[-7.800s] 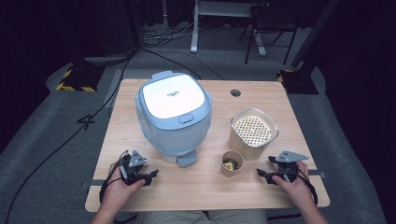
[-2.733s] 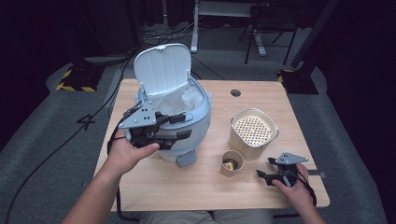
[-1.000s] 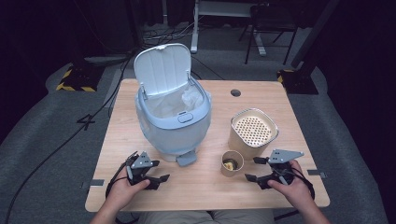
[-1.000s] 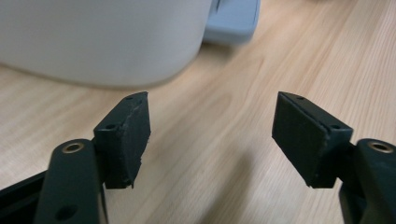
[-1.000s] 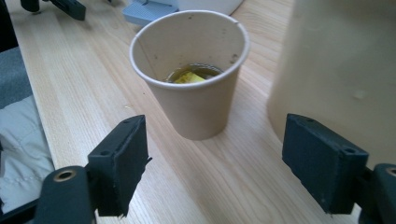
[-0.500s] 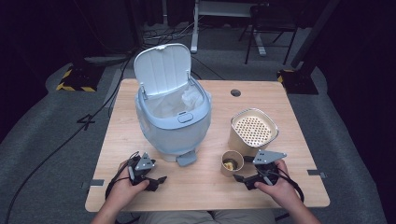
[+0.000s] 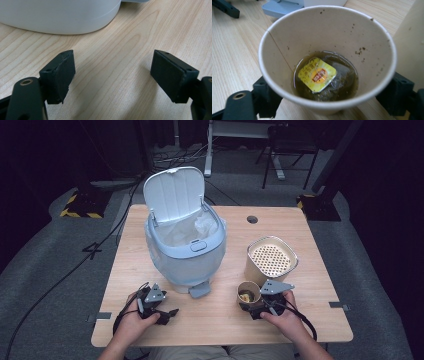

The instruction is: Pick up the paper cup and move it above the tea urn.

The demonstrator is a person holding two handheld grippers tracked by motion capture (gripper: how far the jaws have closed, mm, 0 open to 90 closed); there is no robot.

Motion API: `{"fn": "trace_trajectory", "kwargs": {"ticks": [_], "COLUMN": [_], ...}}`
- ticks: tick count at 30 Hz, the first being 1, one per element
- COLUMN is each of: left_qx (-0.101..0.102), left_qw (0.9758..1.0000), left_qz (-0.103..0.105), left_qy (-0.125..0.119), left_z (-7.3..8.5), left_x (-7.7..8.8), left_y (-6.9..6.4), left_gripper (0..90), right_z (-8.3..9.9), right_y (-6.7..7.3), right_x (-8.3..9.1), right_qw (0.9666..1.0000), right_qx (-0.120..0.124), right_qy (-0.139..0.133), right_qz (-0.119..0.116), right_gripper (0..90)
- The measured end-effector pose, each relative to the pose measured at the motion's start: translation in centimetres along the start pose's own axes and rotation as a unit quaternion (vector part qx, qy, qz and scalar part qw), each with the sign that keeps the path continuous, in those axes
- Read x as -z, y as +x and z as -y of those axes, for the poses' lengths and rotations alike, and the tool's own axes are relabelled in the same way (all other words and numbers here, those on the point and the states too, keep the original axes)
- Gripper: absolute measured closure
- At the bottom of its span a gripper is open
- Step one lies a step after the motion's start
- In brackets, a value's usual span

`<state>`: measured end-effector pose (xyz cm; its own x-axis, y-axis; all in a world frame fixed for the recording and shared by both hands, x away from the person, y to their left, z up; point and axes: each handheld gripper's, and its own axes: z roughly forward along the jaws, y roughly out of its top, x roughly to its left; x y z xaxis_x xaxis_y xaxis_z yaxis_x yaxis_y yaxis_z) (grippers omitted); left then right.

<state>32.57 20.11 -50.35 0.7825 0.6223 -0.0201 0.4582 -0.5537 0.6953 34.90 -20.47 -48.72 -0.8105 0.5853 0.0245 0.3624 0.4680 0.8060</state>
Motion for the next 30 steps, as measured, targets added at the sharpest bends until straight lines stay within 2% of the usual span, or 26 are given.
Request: {"fn": "trace_trajectory", "kwargs": {"ticks": [1,3,6,11,16,21,22,30], "left_qx": [0.0,0.0,0.0,0.0,0.0,0.0,0.0,0.003], "left_qw": [1.0,1.0,1.0,1.0,1.0,1.0,1.0,1.0], "left_qz": [0.0,0.0,0.0,0.0,0.0,0.0,0.0,0.001], "left_qy": [0.0,0.0,0.0,0.0,0.0,0.0,0.0,-0.001], "left_z": [0.0,0.0,0.0,0.0,0.0,0.0,0.0,0.0], "left_x": [0.0,0.0,0.0,0.0,0.0,0.0,0.0,0.0], "left_y": [0.0,0.0,0.0,0.0,0.0,0.0,0.0,0.0], "left_gripper": [20.6,20.7,20.6,20.6,20.6,20.7,20.6,20.5], "right_z": [0.0,0.1,0.0,0.0,-0.3,-1.0,-1.4,-2.9], "right_y": [0.0,0.1,0.2,0.1,0.4,0.8,0.8,0.6], "right_x": [0.0,-0.2,-0.2,0.0,0.7,2.4,3.3,6.1], "right_qw": [1.0,1.0,1.0,0.9999,0.9994,0.9984,0.9979,0.9967], "right_qx": [0.0,0.0,0.006,0.01,0.018,0.029,0.03,0.039], "right_qy": [0.0,-0.002,-0.004,-0.003,-0.01,-0.019,-0.025,-0.037], "right_qz": [0.0,-0.005,-0.006,-0.01,-0.029,-0.044,-0.052,-0.062], "right_gripper": [19.9,25.9,28.1,28.5,28.9,29.4,29.5,29.6]}}
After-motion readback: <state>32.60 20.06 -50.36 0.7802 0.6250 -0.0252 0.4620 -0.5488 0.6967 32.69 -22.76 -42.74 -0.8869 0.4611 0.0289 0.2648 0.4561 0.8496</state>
